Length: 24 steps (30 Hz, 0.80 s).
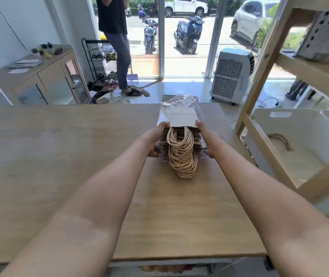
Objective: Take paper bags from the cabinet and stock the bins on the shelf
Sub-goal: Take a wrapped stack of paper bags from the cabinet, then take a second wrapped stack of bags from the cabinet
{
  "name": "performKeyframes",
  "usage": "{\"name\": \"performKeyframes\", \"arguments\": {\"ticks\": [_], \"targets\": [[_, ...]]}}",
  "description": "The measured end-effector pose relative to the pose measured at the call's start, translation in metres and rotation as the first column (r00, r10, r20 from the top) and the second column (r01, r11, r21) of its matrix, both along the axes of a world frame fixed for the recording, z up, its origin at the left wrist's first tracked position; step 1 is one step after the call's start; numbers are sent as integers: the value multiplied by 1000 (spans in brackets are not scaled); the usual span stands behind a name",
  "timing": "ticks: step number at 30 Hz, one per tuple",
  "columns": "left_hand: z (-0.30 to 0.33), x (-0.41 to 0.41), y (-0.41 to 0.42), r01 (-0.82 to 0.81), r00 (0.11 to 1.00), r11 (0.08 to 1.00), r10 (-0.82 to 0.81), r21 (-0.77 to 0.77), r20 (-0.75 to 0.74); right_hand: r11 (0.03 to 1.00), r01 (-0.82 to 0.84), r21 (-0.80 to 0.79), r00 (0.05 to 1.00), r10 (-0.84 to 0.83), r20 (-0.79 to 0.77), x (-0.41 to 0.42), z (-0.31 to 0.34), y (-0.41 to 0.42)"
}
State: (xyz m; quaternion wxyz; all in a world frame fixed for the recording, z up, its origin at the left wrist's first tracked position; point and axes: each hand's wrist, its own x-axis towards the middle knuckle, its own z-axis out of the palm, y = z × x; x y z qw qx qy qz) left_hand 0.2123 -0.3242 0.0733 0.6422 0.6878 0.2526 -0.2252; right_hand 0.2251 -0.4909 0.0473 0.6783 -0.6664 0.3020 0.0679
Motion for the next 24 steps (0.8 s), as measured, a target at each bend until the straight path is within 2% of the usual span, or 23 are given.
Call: {"name": "performKeyframes", "arguments": {"ticks": [7, 10, 14, 16, 19, 22, 24], "targets": [[3, 29, -3, -23, 999, 999, 21, 47, 49, 978, 14, -206, 996, 3, 85, 24, 12, -3], [9, 25, -1, -32, 995, 991, 20, 128, 93, 967, -3, -256, 988, 43, 149, 14, 25, -5], [22, -24, 4, -56, 986, 974, 18, 221, 168, 941, -31, -336, 977, 99, 187, -29, 31, -4], [14, -104, 14, -84, 981, 943, 23, 322, 191, 923, -130, -363, 949, 221, 224, -101, 26, 1], [15, -139, 22, -72, 979, 910, -14, 408, 204, 908, -163, -386, 917, 284, 281, -134, 33, 11], [21, -161, 26, 43, 976, 850, -147, 526, 158, 866, -228, -444, 870, 386, 306, -150, 39, 15], [22, -189, 34, 139, 960, 828, -248, 544, 132, 825, -338, -454, 821, 494, 286, -175, 42, 21]]}}
